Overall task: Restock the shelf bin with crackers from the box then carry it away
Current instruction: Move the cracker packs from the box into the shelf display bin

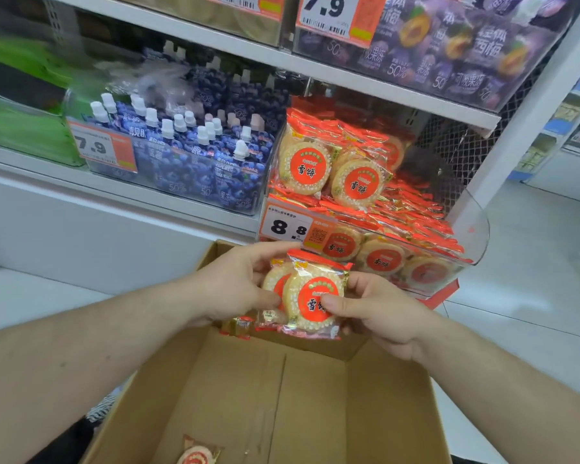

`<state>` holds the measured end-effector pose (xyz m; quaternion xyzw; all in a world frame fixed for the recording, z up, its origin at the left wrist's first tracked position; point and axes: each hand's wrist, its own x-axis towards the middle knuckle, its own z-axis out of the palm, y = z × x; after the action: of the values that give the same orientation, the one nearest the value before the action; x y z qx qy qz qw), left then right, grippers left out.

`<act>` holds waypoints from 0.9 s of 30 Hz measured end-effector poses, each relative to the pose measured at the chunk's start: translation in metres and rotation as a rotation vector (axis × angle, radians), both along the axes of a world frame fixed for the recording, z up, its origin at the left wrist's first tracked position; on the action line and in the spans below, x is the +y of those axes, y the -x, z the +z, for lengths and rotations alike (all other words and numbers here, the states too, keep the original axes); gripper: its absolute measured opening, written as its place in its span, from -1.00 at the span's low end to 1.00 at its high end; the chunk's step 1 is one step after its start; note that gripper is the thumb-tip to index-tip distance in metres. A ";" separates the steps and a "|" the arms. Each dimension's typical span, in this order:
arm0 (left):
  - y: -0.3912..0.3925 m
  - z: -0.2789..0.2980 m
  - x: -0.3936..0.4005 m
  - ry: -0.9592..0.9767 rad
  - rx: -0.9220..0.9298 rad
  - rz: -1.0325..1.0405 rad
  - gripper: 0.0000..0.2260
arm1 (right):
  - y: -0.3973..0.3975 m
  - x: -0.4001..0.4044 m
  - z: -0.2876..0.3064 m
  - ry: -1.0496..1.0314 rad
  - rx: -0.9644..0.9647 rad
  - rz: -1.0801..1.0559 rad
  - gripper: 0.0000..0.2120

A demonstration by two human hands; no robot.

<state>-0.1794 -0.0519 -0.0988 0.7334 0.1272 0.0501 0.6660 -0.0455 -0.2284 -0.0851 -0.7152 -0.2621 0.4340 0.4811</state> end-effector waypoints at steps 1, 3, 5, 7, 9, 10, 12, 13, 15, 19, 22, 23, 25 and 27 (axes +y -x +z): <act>-0.001 0.002 -0.002 0.024 -0.007 -0.020 -0.23 | 0.001 0.002 0.000 -0.012 -0.014 -0.005 -0.63; -0.003 0.008 -0.003 0.048 -0.016 -0.027 -0.14 | 0.003 0.004 0.003 -0.045 -0.021 -0.032 -0.61; -0.006 0.014 -0.003 0.098 -0.037 -0.023 -0.11 | 0.002 0.006 0.006 -0.089 -0.012 -0.081 -0.46; -0.009 0.024 -0.004 0.144 -0.059 -0.013 -0.12 | 0.001 0.006 0.015 -0.120 -0.007 -0.100 -0.37; -0.013 0.036 -0.008 0.189 -0.115 0.003 -0.17 | -0.004 0.000 0.030 -0.163 -0.018 -0.075 -0.50; -0.014 0.042 -0.009 0.172 -0.161 0.023 -0.21 | -0.008 -0.004 0.041 -0.184 -0.038 -0.072 -0.57; -0.020 0.053 -0.009 -0.032 -0.247 0.100 -0.32 | -0.026 -0.015 0.065 -0.251 -0.084 -0.143 -0.62; -0.023 0.056 -0.006 -0.198 -0.263 0.155 -0.40 | -0.039 -0.022 0.075 -0.294 -0.111 -0.202 -0.59; -0.030 0.057 0.000 -0.545 -0.272 0.267 -0.55 | -0.069 -0.030 0.091 -0.342 -0.191 -0.325 -0.44; -0.048 0.045 0.012 -1.000 -0.229 0.274 -0.65 | -0.124 -0.023 0.096 -0.269 -0.352 -0.545 -0.75; -0.057 0.039 0.012 -1.181 -0.114 0.227 -0.62 | -0.155 -0.003 0.092 -0.185 -0.444 -0.577 -0.81; -0.059 0.038 0.012 -1.208 -0.107 0.236 -0.62 | -0.164 0.005 0.091 -0.171 -0.467 -0.578 -0.82; -0.061 0.038 0.012 -1.243 -0.100 0.256 -0.59 | -0.179 0.021 0.089 -0.159 -0.485 -0.587 -0.77; -0.064 0.037 0.012 -1.253 -0.110 0.279 -0.59 | -0.190 0.037 0.087 -0.141 -0.510 -0.590 -0.63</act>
<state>-0.1159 -0.0400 -0.0616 0.9562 0.1337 0.2387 0.1044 0.1449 -0.1918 0.0018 -0.8099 -0.1856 0.0668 0.5524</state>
